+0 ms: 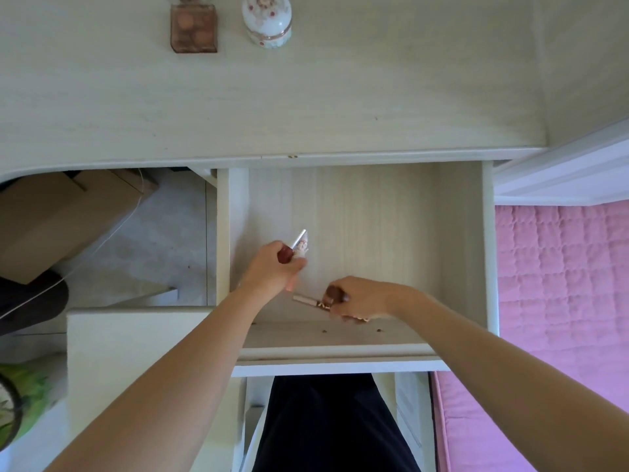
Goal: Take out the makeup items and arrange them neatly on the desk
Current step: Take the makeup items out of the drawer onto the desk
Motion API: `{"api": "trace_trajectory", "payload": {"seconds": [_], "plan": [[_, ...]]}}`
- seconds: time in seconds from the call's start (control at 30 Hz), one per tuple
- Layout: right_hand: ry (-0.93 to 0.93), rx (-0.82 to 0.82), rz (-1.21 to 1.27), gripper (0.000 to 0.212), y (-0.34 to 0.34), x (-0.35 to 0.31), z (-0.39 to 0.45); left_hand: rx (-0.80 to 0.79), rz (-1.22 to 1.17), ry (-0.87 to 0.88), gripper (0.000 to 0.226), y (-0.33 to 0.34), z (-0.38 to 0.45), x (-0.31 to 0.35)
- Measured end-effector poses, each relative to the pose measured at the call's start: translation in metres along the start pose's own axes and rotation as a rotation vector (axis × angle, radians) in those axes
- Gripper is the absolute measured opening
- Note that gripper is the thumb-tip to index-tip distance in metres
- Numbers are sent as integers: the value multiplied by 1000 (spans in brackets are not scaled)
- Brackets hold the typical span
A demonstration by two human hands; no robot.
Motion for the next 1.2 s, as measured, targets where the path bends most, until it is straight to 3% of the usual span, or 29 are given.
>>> {"api": "trace_trajectory", "payload": {"seconds": [0.13, 0.3, 0.57, 0.87, 1.2], "plan": [[-5, 138, 204, 10, -21, 7, -37, 88, -140, 12, 26, 3, -19, 22], [-16, 337, 397, 18, -37, 3, -82, 74, -399, -7, 16, 10, -58, 56], [-37, 646, 682, 21, -53, -17, -136, 153, -576, 16, 13, 29, -108, 107], [-79, 778, 741, 12, -84, -29, -152, 123, -617, 87, 17, 40, -111, 161], [-17, 886, 644, 14, -186, -55, -133, 223, -513, 138, 18, 4, -36, 239]]}}
Point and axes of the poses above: each hand's wrist, its own z-axis towards the middle knuckle, its own y-axis out of the palm, x = y × z, the point moved 1 cm from there along z, towards the middle knuckle, and after that the axes turned 15 degrees about -z, right-handed, at the moved point
